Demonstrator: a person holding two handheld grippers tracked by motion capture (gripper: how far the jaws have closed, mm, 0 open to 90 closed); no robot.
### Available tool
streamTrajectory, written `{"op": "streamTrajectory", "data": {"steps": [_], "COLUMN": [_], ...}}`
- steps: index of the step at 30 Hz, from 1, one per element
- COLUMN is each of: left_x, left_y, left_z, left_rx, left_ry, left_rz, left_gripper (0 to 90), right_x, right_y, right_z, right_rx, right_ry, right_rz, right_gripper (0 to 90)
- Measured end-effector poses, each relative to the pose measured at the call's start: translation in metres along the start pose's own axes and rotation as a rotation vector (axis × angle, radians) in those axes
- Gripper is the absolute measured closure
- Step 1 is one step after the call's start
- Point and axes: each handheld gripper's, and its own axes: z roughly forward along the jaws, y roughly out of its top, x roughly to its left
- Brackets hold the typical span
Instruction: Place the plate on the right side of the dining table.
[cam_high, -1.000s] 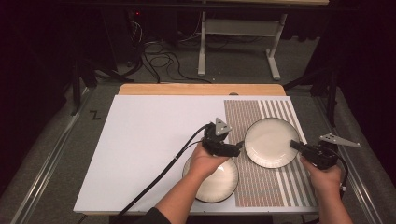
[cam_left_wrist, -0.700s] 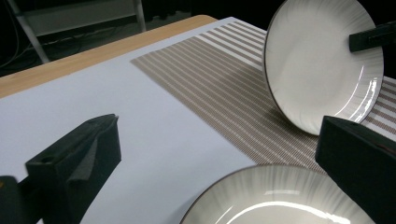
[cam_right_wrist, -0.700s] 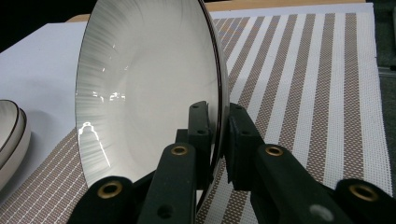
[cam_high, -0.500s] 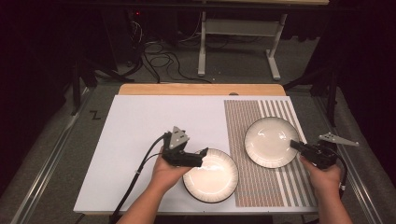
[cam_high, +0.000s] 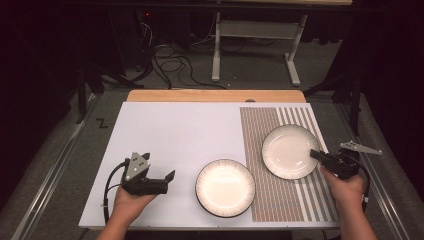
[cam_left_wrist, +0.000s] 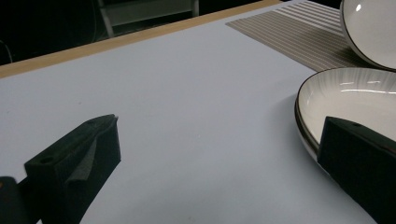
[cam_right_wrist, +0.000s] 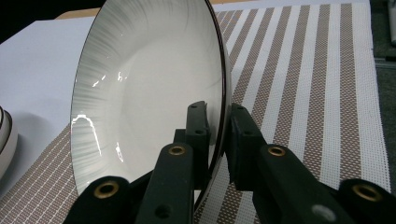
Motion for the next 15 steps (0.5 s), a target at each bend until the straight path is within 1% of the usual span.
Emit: {"op": "streamTrajectory", "data": {"steps": [1, 2, 4, 6, 7, 9, 11, 13, 15], "left_x": [0.001, 0.004, 0.006, 0.007, 0.007, 0.006, 0.005, 0.005, 0.005], "left_y": [-0.004, -0.009, -0.01, -0.01, -0.011, -0.013, -0.014, -0.014, -0.014], "left_z": [-0.002, -0.003, -0.005, -0.007, -0.007, -0.005, -0.002, -0.001, 0.0], "left_rx": [-0.002, 0.0, -0.004, -0.018, -0.019, -0.007, 0.009, 0.008, 0.011], "left_ry": [0.001, 0.002, -0.001, 0.011, 0.01, 0.007, 0.005, 0.003, 0.001], "left_rz": [-0.005, -0.021, -0.038, -0.039, -0.042, -0.035, -0.023, -0.031, -0.027], "left_gripper": [0.3, 0.3, 0.3, 0.3, 0.3, 0.3, 0.3, 0.3, 0.3], "right_x": [0.0, 0.001, 0.002, 0.001, 0.0, 0.0, -0.003, -0.006, -0.008], "right_y": [0.0, 0.0, 0.0, 0.0, 0.0, 0.0, 0.0, 0.0, 0.0], "right_z": [0.0, 0.0, 0.001, 0.001, 0.002, 0.004, 0.006, 0.008, 0.011], "right_rx": [0.002, 0.003, 0.007, 0.011, 0.013, 0.019, 0.022, 0.028, 0.035], "right_ry": [-0.003, -0.006, -0.019, -0.019, -0.02, -0.024, -0.017, -0.016, -0.016], "right_rz": [0.001, -0.001, -0.002, -0.002, 0.002, 0.006, 0.011, 0.019, 0.033], "right_gripper": [81.5, 81.3, 80.8, 80.6, 80.3, 79.9, 79.7, 79.2, 78.7]}}
